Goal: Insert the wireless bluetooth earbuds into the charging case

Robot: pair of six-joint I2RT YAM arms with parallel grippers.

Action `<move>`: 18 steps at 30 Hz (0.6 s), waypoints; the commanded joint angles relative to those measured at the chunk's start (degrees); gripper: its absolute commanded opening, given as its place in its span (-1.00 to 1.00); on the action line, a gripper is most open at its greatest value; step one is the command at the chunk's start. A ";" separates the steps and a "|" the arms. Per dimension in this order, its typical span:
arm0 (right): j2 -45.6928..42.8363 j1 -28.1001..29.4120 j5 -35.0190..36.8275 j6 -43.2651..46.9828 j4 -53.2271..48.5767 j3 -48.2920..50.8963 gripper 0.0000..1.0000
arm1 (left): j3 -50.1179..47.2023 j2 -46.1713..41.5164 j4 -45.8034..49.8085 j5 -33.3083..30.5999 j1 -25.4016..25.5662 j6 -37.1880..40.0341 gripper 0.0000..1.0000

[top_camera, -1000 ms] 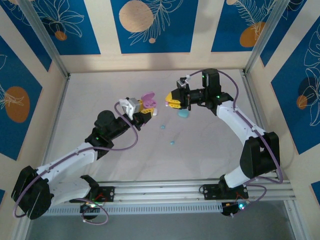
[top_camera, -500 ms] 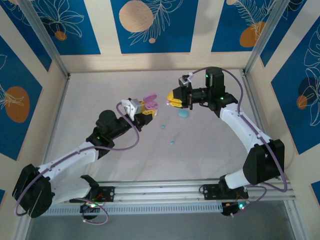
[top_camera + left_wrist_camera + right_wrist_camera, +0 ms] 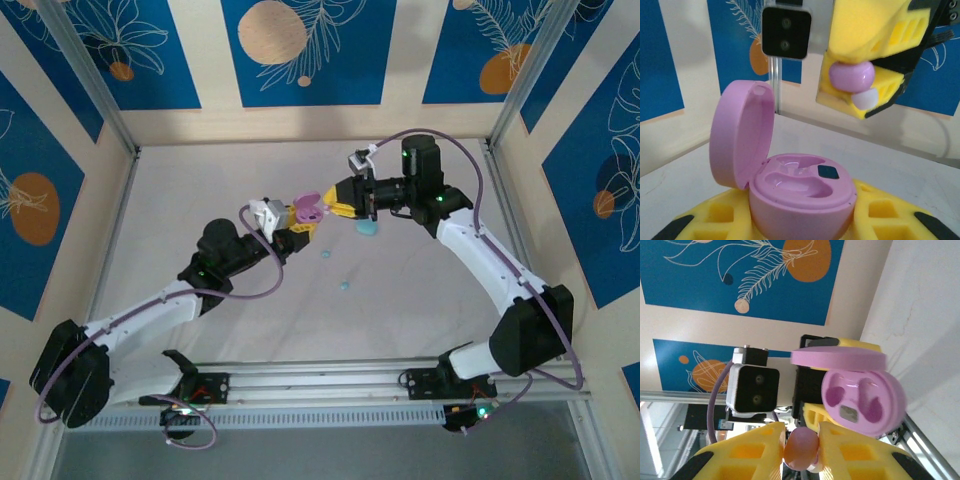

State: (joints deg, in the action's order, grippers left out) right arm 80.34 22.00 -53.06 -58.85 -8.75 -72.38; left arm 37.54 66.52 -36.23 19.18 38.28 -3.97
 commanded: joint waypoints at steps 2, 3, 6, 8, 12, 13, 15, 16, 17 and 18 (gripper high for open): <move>-2.46 1.49 4.39 5.13 -4.37 -2.65 -0.53 | 1.37 0.77 -4.54 2.96 0.54 -0.12 -0.37; -2.41 1.83 4.87 5.45 -4.72 -2.85 -0.53 | 1.44 0.90 -4.70 3.06 0.48 -0.21 -0.37; -2.38 2.89 6.41 6.63 -5.70 -3.45 -0.53 | 1.49 1.23 -5.54 3.53 0.52 -0.50 -0.37; -2.30 3.48 7.21 7.36 -6.47 -3.97 -0.53 | 1.48 1.40 -6.08 3.76 0.52 -0.58 -0.36; -2.03 4.40 8.97 9.48 -8.40 -4.93 -0.53 | 1.32 1.70 -7.42 4.28 0.52 -0.90 -0.36; -1.99 4.54 9.28 9.63 -8.70 -5.05 -0.53 | 1.26 1.77 -7.79 4.29 0.54 -1.04 -0.36; -1.83 4.93 9.62 10.02 -8.65 -5.38 -0.53 | 1.23 1.88 -8.19 4.37 0.53 -1.22 -0.36; -1.70 5.14 9.78 10.26 -8.74 -5.55 -0.53 | 1.24 2.00 -8.24 4.38 0.56 -1.25 -0.36; -1.59 5.40 10.05 10.51 -8.89 -5.75 -0.53 | 1.31 2.13 -8.34 4.38 0.51 -1.27 -0.36; -1.50 5.72 10.40 10.86 -9.05 -6.07 -0.53 | 1.35 2.16 -8.35 4.38 0.48 -1.25 -0.36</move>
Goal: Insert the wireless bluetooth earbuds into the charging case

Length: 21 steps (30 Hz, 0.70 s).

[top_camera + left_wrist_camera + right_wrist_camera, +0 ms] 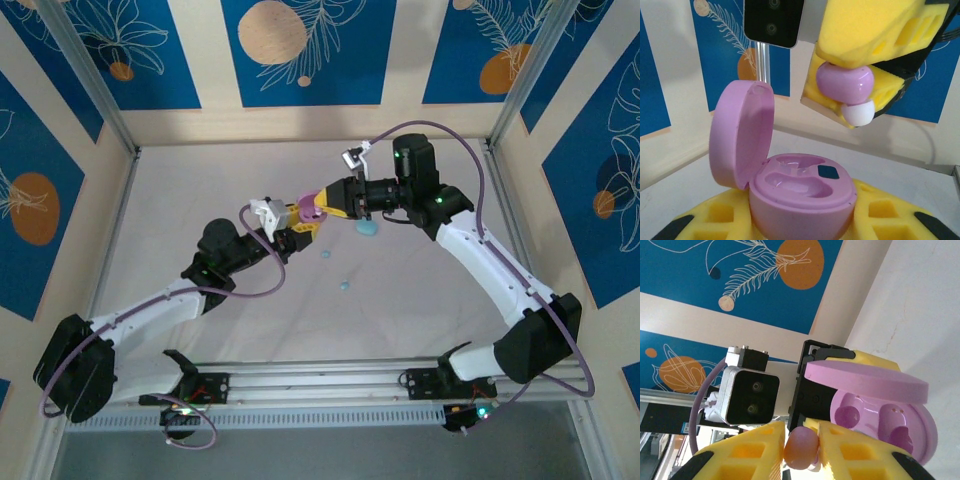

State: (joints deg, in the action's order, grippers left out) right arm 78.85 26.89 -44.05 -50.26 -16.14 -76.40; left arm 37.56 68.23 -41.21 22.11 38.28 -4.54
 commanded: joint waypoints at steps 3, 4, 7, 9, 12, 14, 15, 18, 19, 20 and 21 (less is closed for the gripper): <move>0.52 1.78 3.05 3.77 -3.53 -3.39 -0.53 | 1.55 0.75 -3.44 1.62 0.48 -0.71 -0.36; 0.71 2.05 3.48 4.46 -4.16 -3.69 -0.53 | 1.63 0.77 -3.45 1.62 0.56 -0.71 -0.36; 1.28 2.84 5.76 5.98 -6.09 -4.71 -0.53 | 1.66 0.94 -3.83 1.61 0.52 -0.91 -0.36; 1.43 3.21 7.21 6.79 -7.02 -4.99 -0.53 | 1.64 0.86 -3.96 1.62 0.55 -1.07 -0.36; 1.66 3.69 9.25 7.37 -7.72 -5.01 -0.53 | 1.49 0.72 -4.22 1.45 0.49 -1.32 -0.36; 1.81 4.10 10.55 7.95 -8.21 -5.17 -0.53 | 1.29 0.59 -4.39 1.36 0.48 -1.43 -0.36; 1.82 4.34 11.26 8.34 -8.61 -5.24 -0.53 | 1.29 0.51 -4.43 1.36 0.48 -1.52 -0.35; 2.10 4.83 12.38 9.03 -9.24 -5.50 -0.53 | 1.21 0.29 -4.49 1.35 0.50 -1.49 -0.36; 2.33 5.03 12.43 9.12 -9.24 -5.55 -0.53 | 1.20 0.33 -4.49 1.31 0.54 -1.61 -0.36; 2.44 5.20 12.43 9.13 -9.26 -5.66 -0.53 | 1.25 0.29 -4.57 1.35 0.52 -1.62 -0.36; 2.58 5.32 12.49 9.13 -9.18 -5.75 -0.53 | 1.29 0.41 -4.58 1.36 0.53 -1.66 -0.36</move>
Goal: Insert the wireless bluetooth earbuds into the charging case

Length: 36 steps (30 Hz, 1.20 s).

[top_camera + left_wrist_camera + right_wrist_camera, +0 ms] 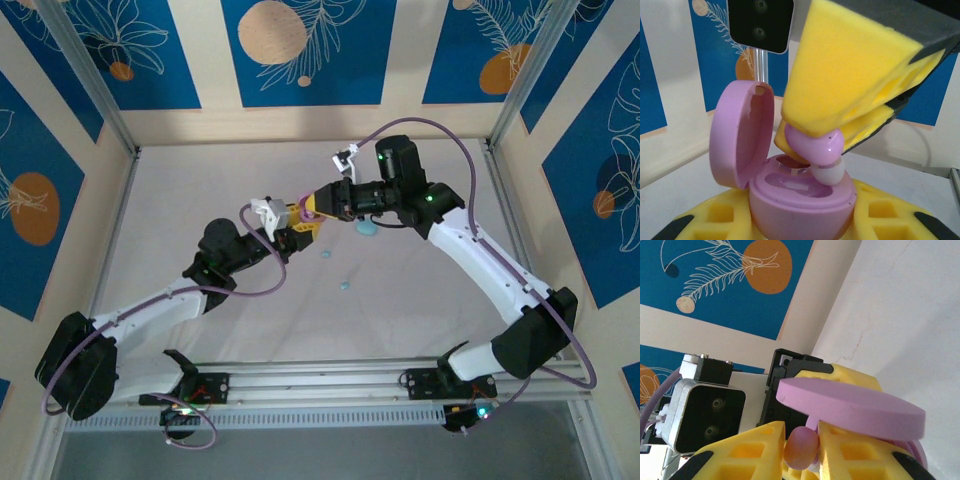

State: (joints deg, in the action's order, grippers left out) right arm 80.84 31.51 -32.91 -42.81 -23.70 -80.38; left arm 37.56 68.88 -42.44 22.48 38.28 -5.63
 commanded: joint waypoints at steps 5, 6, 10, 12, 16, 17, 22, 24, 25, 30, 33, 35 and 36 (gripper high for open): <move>0.77 1.47 1.69 1.41 -1.25 -1.95 -0.53 | 1.29 -0.12 -3.61 0.98 0.52 -0.68 -0.36; 0.73 1.54 1.94 1.41 -1.26 -1.93 -0.53 | 1.20 -0.07 -3.70 0.99 0.55 -0.74 -0.35; 0.95 2.30 4.89 2.78 -3.25 -2.45 -0.53 | 1.12 -0.22 -4.48 0.78 0.50 -1.10 -0.35; 1.16 2.81 6.53 4.09 -5.09 -3.09 -0.53 | 1.02 -0.24 -4.99 0.55 0.53 -1.35 -0.35; 1.82 3.58 7.06 5.22 -6.70 -4.11 -0.53 | 1.02 -0.42 -5.11 0.07 0.50 -1.42 -0.35; 1.95 3.85 7.40 5.49 -7.14 -4.38 -0.52 | 1.02 -0.42 -5.11 -0.14 0.48 -1.38 -0.35; 2.82 4.87 10.14 7.31 -10.32 -5.91 -0.48 | 1.02 -0.50 -5.46 -0.59 0.51 -1.44 -0.35; 2.90 5.01 10.68 7.64 -11.12 -6.11 -0.47 | 1.02 -0.50 -5.49 -0.67 0.50 -1.44 -0.35; 2.92 5.06 10.97 7.69 -11.31 -6.20 -0.47 | 1.02 -0.55 -5.47 -0.77 0.52 -1.49 -0.35; 2.84 5.14 12.75 8.59 -12.99 -6.77 -0.47 | 0.85 -0.77 -5.47 -0.94 0.48 -1.42 -0.35; 2.81 5.15 13.56 8.95 -13.88 -7.31 -0.47 | 0.85 -0.88 -5.39 -1.03 0.56 -1.32 -0.35; 2.74 5.14 13.89 8.89 -14.17 -7.68 -0.45 | 0.85 -0.94 -5.32 -1.03 0.48 -1.24 -0.35; 2.61 5.14 14.13 8.74 -14.23 -7.83 -0.44 | 0.85 -0.95 -5.21 -1.09 0.48 -1.20 -0.35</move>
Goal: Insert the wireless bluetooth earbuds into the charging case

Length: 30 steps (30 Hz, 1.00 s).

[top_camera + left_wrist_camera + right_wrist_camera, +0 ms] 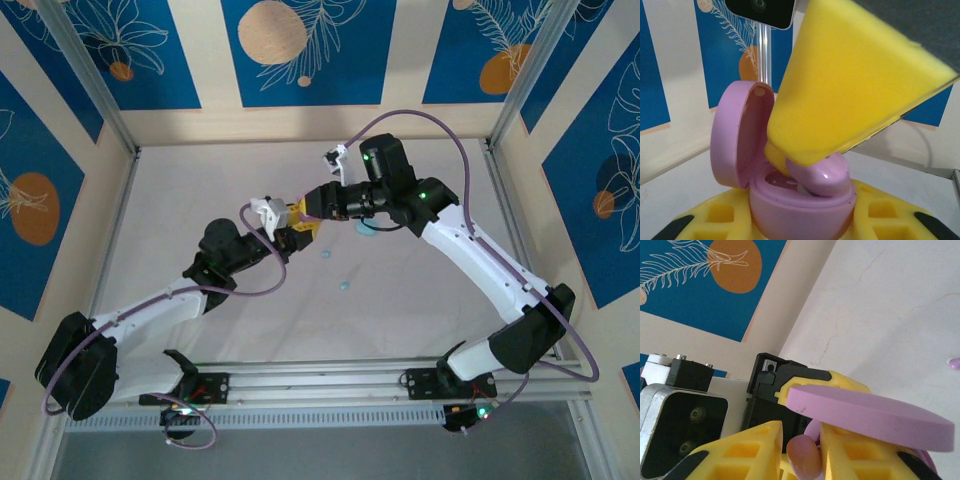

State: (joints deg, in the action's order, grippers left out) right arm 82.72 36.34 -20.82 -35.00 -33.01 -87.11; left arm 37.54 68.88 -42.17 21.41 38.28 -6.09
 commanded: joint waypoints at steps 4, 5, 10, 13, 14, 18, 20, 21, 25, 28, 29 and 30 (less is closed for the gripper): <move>-0.08 0.32 3.62 0.22 -5.04 -1.66 -0.41 | 0.74 -1.03 -5.20 -0.23 0.48 -0.59 -0.35; -0.39 0.31 3.94 0.01 -5.03 -1.73 -0.41 | 0.70 -1.08 -5.12 -0.23 0.50 -0.56 -0.35; -1.33 0.31 4.42 -0.32 -5.35 -1.95 -0.39 | 0.67 -1.21 -4.91 -0.31 0.52 -0.31 -0.35; -2.07 0.24 4.20 -0.52 -5.05 -2.10 -0.37 | 0.63 -1.21 -4.75 -0.47 0.49 -0.10 -0.34; -2.46 0.23 4.10 -0.59 -4.81 -2.10 -0.36 | 0.56 -1.24 -4.72 -0.62 0.53 -0.02 -0.35; -4.04 -0.12 3.11 -0.79 -3.82 -1.78 -0.33 | 0.47 -1.38 -4.76 -1.04 0.50 0.24 -0.35; -4.97 -0.25 2.41 -0.39 -3.00 -1.46 -0.33 | 0.34 -1.47 -4.72 -1.10 0.54 0.36 -0.35; -5.48 -0.26 2.20 -0.23 -2.58 -1.31 -0.32 | 0.35 -1.53 -4.76 -1.17 0.48 0.46 -0.35; -8.42 -0.63 0.65 0.46 1.46 1.01 -0.32 | 0.27 -1.56 -4.86 -1.44 0.51 0.90 -0.35; -11.70 -1.05 3.22 1.21 4.06 3.30 -0.32 | -0.08 -2.08 -5.61 -1.63 0.51 1.17 -0.35; -13.02 -1.41 4.98 1.50 4.91 4.49 -0.32 | -0.26 -2.29 -5.90 -1.66 0.52 1.32 -0.35; -14.12 -1.88 6.63 1.59 5.62 5.51 -0.32 | -0.49 -2.64 -5.99 -1.68 0.50 1.42 -0.35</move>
State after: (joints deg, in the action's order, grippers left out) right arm 71.72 35.44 -17.43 -34.76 -30.68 -83.77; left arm 37.54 68.31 -44.18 20.40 38.28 -5.61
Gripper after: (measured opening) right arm 0.339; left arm 0.337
